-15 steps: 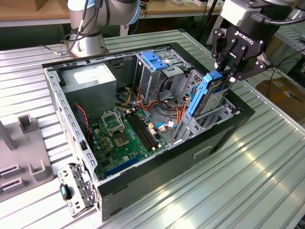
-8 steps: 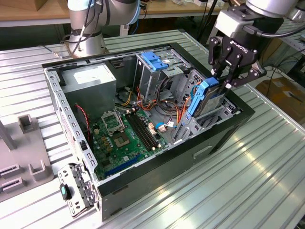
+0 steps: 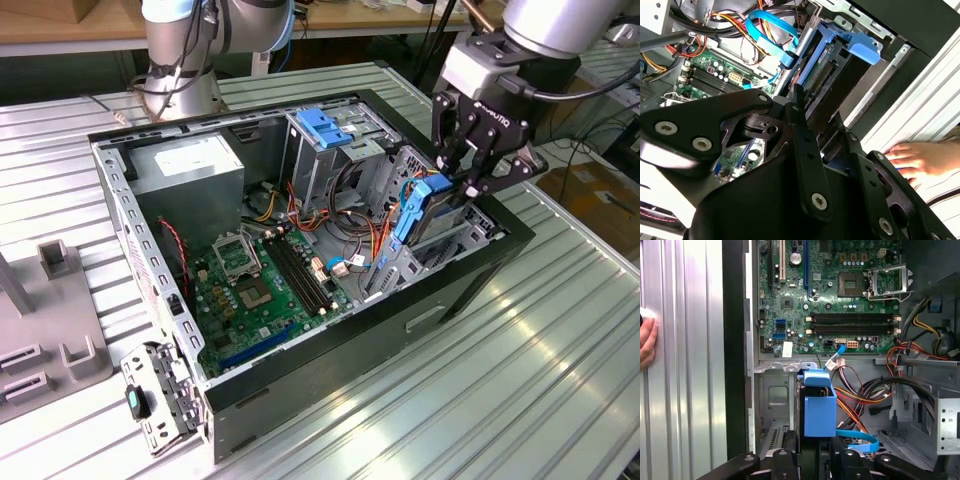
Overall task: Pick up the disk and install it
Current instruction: 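Insert the disk into the insertion slot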
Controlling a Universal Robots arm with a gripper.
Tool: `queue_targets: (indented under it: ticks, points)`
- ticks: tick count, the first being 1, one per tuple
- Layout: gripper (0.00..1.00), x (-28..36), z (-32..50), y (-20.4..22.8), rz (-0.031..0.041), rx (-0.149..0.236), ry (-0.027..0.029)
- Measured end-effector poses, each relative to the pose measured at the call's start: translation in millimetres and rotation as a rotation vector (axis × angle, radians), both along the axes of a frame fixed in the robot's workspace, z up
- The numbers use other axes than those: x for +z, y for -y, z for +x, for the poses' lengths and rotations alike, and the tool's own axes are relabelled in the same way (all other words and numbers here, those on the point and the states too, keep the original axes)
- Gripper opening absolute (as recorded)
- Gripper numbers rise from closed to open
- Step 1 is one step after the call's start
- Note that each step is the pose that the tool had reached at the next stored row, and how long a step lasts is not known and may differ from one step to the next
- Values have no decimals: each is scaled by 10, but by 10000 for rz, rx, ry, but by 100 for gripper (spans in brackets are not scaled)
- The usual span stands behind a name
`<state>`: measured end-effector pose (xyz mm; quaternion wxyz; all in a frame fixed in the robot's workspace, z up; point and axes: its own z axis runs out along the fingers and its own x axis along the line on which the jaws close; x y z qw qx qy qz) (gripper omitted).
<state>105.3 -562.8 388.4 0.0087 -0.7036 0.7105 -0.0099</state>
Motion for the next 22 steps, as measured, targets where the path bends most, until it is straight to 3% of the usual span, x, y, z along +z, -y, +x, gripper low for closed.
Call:
queue_targets:
  ticks: [7,9,11,12,15,19,21,22]
  points:
    - [35,-7,0,0,-1,0,0]
    - [42,-7,0,0,-3,0,0]
    - [42,-8,0,0,-1,0,0]
    - [49,-8,0,0,-1,0,0]
    - [49,-18,0,0,2,0,0]
    - [49,-105,-1,0,0,0,0]
    - [49,-244,-28,0,-2,2,0]
    - [49,-261,-29,-1,-1,0,0]
